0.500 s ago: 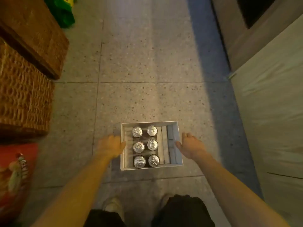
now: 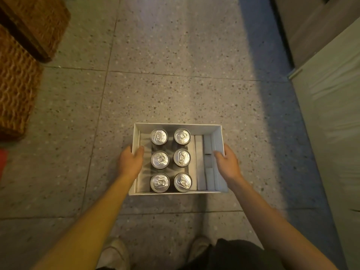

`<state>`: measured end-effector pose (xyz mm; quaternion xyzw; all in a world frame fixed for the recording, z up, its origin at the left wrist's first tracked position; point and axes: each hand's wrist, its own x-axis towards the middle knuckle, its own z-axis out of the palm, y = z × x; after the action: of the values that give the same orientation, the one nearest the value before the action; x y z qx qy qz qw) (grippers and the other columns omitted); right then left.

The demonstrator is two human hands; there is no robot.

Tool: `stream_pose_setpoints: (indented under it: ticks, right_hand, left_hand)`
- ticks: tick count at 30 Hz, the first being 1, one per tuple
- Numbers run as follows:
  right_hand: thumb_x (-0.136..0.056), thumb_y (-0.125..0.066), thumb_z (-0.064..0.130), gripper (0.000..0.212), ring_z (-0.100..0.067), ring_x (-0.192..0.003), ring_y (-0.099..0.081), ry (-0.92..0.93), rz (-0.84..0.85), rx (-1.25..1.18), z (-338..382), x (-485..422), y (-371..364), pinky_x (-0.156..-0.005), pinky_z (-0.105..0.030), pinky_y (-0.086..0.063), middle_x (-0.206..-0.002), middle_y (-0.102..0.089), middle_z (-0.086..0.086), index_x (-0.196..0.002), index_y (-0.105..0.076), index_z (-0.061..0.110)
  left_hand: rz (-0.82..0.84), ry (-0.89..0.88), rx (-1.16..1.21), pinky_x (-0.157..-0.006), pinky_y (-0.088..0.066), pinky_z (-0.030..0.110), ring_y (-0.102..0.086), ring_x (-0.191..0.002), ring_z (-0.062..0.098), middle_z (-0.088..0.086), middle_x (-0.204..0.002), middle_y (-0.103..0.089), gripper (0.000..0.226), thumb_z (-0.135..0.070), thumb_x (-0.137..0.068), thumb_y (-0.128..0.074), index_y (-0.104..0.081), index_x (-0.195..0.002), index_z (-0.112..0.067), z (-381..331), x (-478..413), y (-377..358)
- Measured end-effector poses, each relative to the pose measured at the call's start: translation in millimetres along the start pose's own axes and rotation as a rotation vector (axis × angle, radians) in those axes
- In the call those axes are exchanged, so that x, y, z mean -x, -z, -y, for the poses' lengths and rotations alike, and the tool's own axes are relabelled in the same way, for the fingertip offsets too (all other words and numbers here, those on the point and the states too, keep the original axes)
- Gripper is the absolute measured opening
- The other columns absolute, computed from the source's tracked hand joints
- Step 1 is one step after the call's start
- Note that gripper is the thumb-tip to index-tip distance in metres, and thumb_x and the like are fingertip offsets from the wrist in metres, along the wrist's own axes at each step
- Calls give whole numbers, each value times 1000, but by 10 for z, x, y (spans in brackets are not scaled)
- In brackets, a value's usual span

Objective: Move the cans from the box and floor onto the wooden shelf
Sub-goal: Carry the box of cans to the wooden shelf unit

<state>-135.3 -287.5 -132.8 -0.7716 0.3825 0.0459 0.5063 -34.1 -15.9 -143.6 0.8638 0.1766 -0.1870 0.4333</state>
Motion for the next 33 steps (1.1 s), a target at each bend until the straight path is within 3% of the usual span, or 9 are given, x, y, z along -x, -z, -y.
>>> stream_pose_setpoints:
  ticks: [9,15,20,24,28,33]
  right_hand:
    - [-102,-51,22,17,-16,-96,-62,-110,-48,-192,71,75,3,-76,-31,-50,-100,-67,3,-113,-63,25]
    - [-102,-51,19,16,-8,-90,-61,-66,-84,-237,510,244,293,-72,-23,-49,-100,-68,3,-109,-62,27]
    - [-101,-50,15,21,-11,-86,-60,-64,-95,-224,1372,726,851,-74,-26,-49,-97,-67,-2,-96,-61,32]
    - [-102,-48,15,18,-7,-85,-59,-89,-80,-223,2243,1294,1437,-65,-21,-45,-93,-64,6,-109,-60,26]
    - [-99,-48,11,23,-10,-67,-46,-94,-59,-203,3124,1883,2076,-63,-24,-41,-71,-51,5,-86,-59,27]
    - [-97,-46,5,25,-8,-62,-36,-69,-11,-205,4176,2552,2883,-58,-20,-34,-69,-44,6,-79,-56,20]
  left_hand:
    - [-66,-6,-82,-78,-52,45,-64,-87,41,27,-94,-69,43,-33,-98,-50,-66,-91,5,-127,16,25]
    - [-46,-68,-82,-75,-50,44,-62,-85,40,24,-90,-66,42,-35,-99,-47,-63,-86,2,-711,131,282]
    - [6,-68,-59,-70,-42,37,-55,-76,31,17,-80,-58,36,-31,-100,-46,-58,-79,-5,-1533,623,836]
    - [-20,-92,-120,-64,-39,37,-55,-74,33,22,-80,-60,41,-29,-100,-48,-57,-77,3,-2326,1215,1503]
    - [-21,-74,-148,-66,-44,42,-56,-76,36,19,-72,-57,45,-33,-99,-46,-50,-66,-4,-3116,1861,2204]
    - [-24,-51,-171,-65,-41,38,-58,-77,34,20,-79,-62,45,-34,-100,-44,-58,-75,0,-4191,2672,2997]
